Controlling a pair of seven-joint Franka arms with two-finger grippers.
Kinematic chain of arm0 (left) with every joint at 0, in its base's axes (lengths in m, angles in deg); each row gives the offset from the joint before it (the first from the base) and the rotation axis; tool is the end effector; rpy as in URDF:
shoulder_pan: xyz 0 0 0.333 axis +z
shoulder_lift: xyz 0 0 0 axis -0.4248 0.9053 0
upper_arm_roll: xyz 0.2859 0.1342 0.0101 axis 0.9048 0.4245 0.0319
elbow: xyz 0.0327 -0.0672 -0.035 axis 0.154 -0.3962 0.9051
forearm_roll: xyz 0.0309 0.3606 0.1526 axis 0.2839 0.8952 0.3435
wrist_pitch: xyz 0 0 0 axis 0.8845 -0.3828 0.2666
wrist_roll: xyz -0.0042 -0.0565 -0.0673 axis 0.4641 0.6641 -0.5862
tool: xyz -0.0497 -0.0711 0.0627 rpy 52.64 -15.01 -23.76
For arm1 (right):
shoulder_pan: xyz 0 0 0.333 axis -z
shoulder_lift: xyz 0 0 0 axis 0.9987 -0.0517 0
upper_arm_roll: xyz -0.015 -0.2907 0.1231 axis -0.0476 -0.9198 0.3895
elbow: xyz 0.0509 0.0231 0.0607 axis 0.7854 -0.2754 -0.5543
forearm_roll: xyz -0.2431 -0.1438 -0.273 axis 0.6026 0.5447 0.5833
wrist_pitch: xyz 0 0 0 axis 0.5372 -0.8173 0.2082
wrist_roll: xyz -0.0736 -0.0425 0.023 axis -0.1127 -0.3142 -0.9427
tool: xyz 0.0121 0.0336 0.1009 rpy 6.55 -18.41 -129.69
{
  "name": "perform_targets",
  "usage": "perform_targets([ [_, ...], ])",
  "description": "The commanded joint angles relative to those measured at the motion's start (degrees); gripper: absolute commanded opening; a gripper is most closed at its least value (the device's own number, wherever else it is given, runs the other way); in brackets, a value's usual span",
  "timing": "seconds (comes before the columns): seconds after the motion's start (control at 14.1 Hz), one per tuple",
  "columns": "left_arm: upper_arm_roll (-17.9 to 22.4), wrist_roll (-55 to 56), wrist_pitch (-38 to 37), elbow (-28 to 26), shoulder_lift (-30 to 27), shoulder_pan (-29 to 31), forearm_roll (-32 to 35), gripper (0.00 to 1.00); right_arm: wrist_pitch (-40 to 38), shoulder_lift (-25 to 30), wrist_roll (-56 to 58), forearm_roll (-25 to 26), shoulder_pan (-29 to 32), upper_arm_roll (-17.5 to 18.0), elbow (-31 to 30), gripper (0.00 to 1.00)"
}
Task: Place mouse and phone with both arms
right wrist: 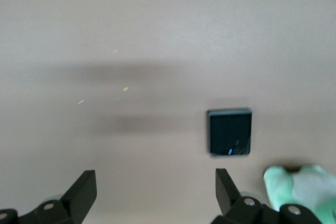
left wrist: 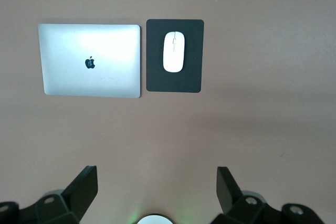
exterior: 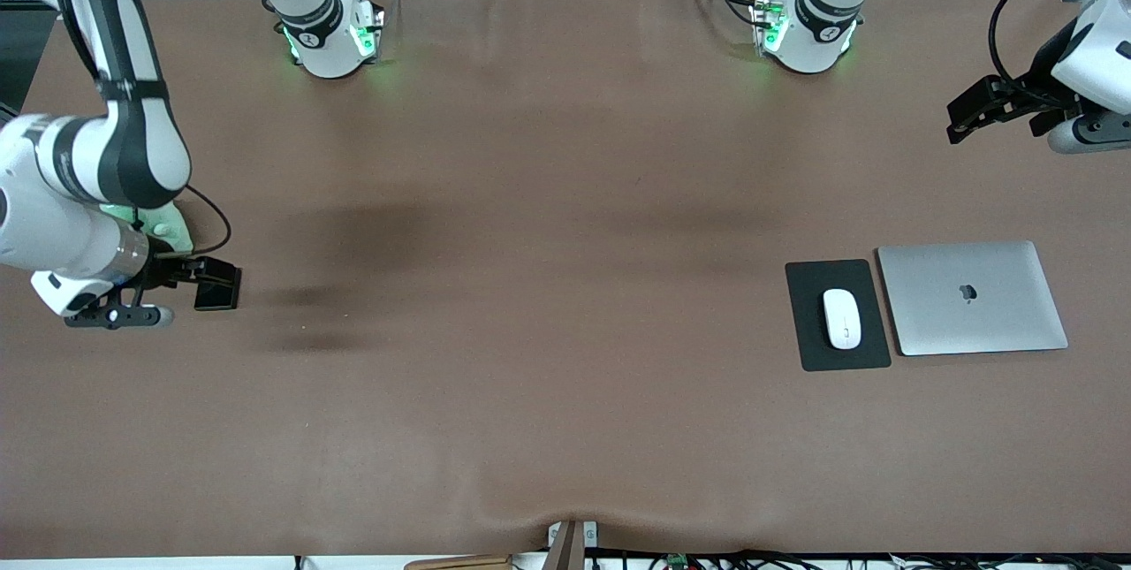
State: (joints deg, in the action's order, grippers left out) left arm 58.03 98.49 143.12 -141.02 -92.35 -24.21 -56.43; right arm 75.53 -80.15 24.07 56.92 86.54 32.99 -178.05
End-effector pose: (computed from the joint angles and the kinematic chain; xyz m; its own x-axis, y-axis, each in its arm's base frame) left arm 0.5195 -0.0533 0.6442 0.9977 0.0576 -0.0367 0.0560 -0.9975 -0.0434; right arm 0.6051 -0.0341 0.3955 0.9958 0.0089 -0.0913 0.0084 -0.9999 -0.0060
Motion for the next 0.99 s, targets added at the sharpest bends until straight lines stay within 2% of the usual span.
perform_targets([
  [0.0,-0.1,-0.3,-0.4,0.5,-0.3,0.2,1.2,1.0,-5.0,7.2,-2.0,0.4,-1.1,0.1,-1.5,1.0],
  [0.42,-0.2,-1.1,-0.4,0.5,-0.3,1.9,1.1,1.0,-18.9,14.7,-1.9,0.2,-2.4,0.1,3.5,1.0],
  [0.71,-0.2,-1.1,-0.5,0.5,-0.4,2.0,1.1,1.0,-25.6,14.9,-1.7,1.0,-2.1,0.1,10.4,1.0],
  [0.92,-0.2,-1.1,-0.5,0.5,-0.4,2.0,1.0,1.0,-25.9,14.7,-1.8,1.0,-1.5,-0.2,12.8,1.0],
])
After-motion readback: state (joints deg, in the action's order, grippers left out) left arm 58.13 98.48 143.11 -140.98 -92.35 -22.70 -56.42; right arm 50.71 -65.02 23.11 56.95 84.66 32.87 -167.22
